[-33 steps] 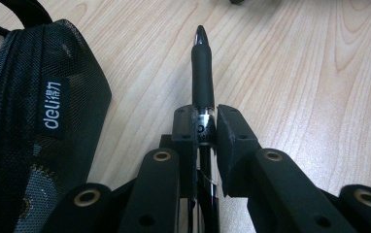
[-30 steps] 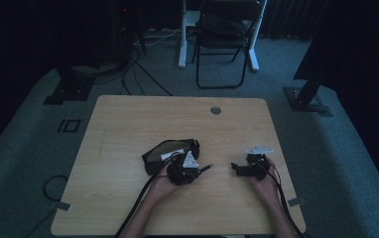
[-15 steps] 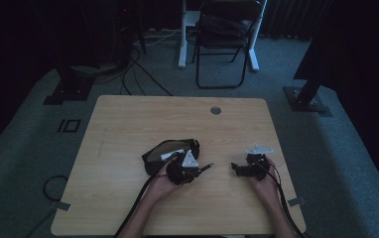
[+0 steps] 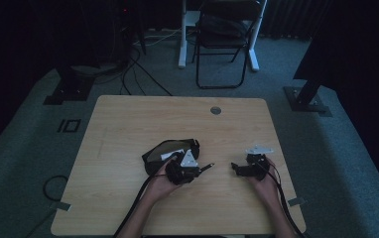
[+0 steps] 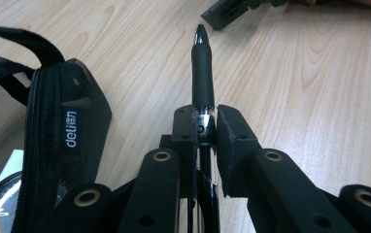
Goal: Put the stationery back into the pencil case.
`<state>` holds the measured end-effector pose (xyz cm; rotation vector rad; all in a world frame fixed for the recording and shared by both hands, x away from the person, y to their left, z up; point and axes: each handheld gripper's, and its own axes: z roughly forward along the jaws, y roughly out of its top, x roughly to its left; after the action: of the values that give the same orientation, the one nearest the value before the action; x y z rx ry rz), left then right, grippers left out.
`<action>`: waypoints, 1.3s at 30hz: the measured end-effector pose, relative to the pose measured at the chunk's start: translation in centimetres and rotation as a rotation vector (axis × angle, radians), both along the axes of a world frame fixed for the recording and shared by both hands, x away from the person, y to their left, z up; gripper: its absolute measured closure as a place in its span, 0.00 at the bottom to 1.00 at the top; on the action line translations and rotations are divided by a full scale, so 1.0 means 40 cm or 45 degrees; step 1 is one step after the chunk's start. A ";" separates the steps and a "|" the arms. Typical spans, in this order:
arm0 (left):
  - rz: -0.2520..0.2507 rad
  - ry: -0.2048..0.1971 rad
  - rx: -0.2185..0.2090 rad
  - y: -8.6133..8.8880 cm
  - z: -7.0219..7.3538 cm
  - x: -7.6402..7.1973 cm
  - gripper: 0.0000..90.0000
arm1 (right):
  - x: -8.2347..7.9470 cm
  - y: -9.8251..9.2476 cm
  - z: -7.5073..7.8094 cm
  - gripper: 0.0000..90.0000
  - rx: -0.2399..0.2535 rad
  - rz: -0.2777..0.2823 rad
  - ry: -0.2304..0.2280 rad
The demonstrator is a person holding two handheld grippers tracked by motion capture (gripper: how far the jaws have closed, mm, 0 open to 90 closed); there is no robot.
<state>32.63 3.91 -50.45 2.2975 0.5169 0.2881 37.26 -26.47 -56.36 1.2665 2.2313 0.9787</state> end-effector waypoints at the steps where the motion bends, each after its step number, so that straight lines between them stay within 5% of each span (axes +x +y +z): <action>1: -0.003 -0.002 -0.001 0.000 0.003 -0.001 0.88 | 0.000 0.000 0.000 0.14 0.000 0.000 0.000; 39: -0.044 -0.033 -0.025 0.025 0.066 -0.018 0.88 | 0.000 0.000 0.000 0.14 0.000 0.000 -0.001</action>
<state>31.90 4.91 -47.80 2.2780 0.4649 0.2938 37.27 -26.47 -56.36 1.2656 2.2310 0.9790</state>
